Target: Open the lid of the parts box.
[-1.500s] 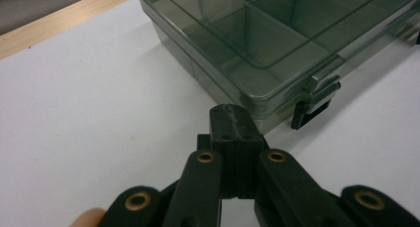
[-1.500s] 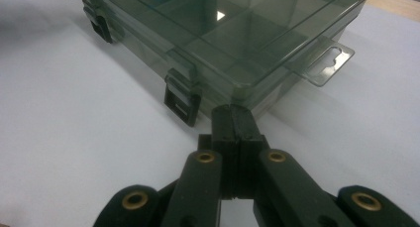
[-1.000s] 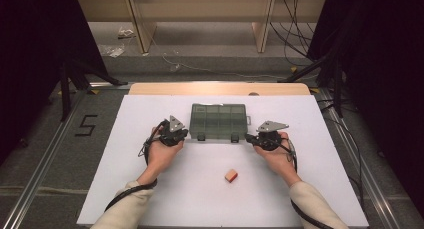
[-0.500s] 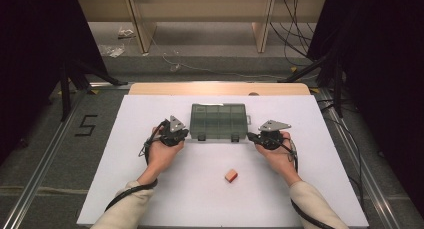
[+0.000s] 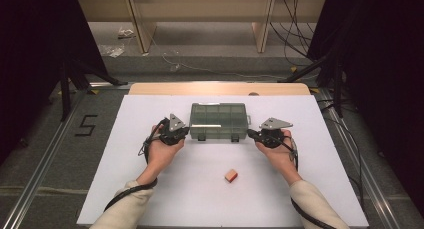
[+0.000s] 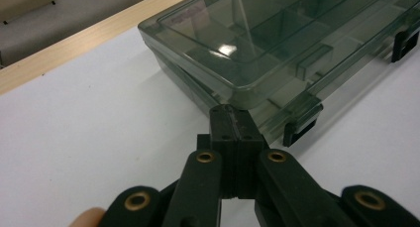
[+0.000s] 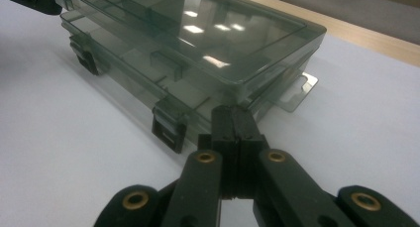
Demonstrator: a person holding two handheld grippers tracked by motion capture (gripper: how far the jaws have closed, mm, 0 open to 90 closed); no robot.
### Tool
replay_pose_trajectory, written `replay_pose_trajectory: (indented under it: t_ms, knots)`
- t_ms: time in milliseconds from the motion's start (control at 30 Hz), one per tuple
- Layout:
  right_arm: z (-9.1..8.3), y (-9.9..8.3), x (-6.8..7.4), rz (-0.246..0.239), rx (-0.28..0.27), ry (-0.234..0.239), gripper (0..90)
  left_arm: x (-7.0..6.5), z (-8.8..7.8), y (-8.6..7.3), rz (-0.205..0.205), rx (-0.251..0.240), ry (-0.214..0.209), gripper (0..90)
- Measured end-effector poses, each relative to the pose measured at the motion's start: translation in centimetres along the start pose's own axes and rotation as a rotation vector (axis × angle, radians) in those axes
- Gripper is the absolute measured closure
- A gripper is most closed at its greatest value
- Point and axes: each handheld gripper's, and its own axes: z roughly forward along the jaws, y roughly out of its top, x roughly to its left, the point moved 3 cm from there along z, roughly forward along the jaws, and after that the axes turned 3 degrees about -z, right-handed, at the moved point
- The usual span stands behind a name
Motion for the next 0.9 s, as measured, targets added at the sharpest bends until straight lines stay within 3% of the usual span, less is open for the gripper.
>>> replay_pose_trajectory:
  t_ms: [900]
  knots:
    - [-0.5, 2.0, -0.6, 0.018, -0.059, -0.02, 90.0, -0.2, 0.5, 2.1, -0.036, -0.048, -0.021, 89.5]
